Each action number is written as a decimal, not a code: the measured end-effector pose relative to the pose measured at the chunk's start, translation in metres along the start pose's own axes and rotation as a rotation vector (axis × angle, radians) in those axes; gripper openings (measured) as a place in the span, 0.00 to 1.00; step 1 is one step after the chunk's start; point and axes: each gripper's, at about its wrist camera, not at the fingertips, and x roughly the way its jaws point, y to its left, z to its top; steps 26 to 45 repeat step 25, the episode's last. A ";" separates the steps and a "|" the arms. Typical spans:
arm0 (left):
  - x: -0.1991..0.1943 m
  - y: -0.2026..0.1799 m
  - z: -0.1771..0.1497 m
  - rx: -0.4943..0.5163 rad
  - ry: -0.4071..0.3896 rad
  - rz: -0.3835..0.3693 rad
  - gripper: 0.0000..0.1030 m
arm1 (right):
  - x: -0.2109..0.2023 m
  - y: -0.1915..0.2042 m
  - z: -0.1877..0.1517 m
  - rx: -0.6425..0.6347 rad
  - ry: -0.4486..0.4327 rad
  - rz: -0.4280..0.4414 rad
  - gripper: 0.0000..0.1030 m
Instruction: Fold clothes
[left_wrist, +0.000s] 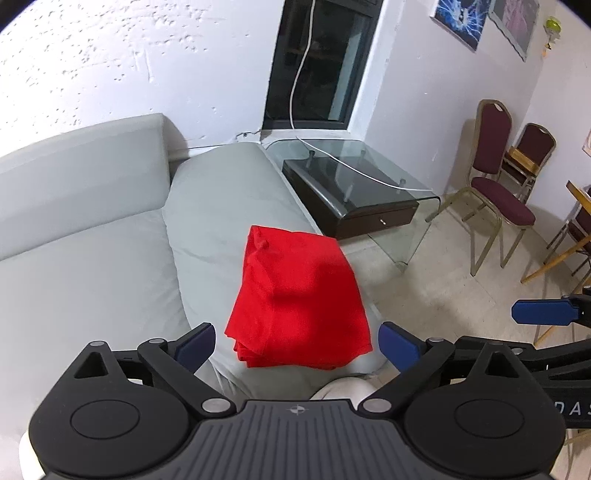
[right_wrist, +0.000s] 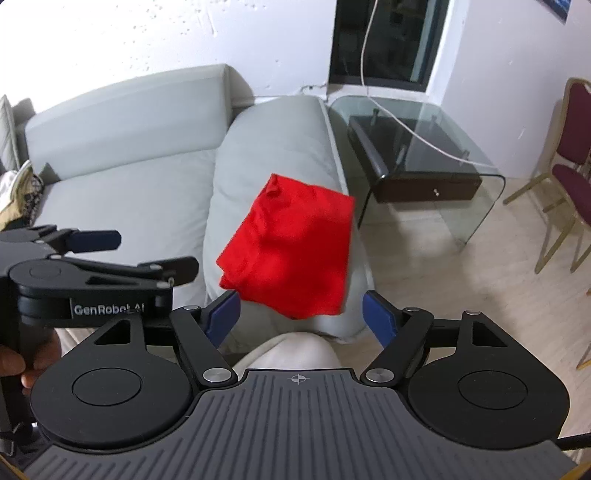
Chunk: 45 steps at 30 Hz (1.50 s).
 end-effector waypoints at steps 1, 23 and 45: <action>0.002 -0.001 -0.001 -0.003 0.007 -0.002 0.94 | 0.000 -0.001 -0.002 0.004 0.005 0.000 0.76; 0.029 -0.012 -0.006 -0.003 0.062 -0.016 0.93 | 0.019 -0.020 -0.018 0.063 0.043 0.011 0.76; 0.029 -0.011 -0.006 -0.004 0.056 -0.024 0.94 | 0.019 -0.022 -0.017 0.068 0.040 0.017 0.76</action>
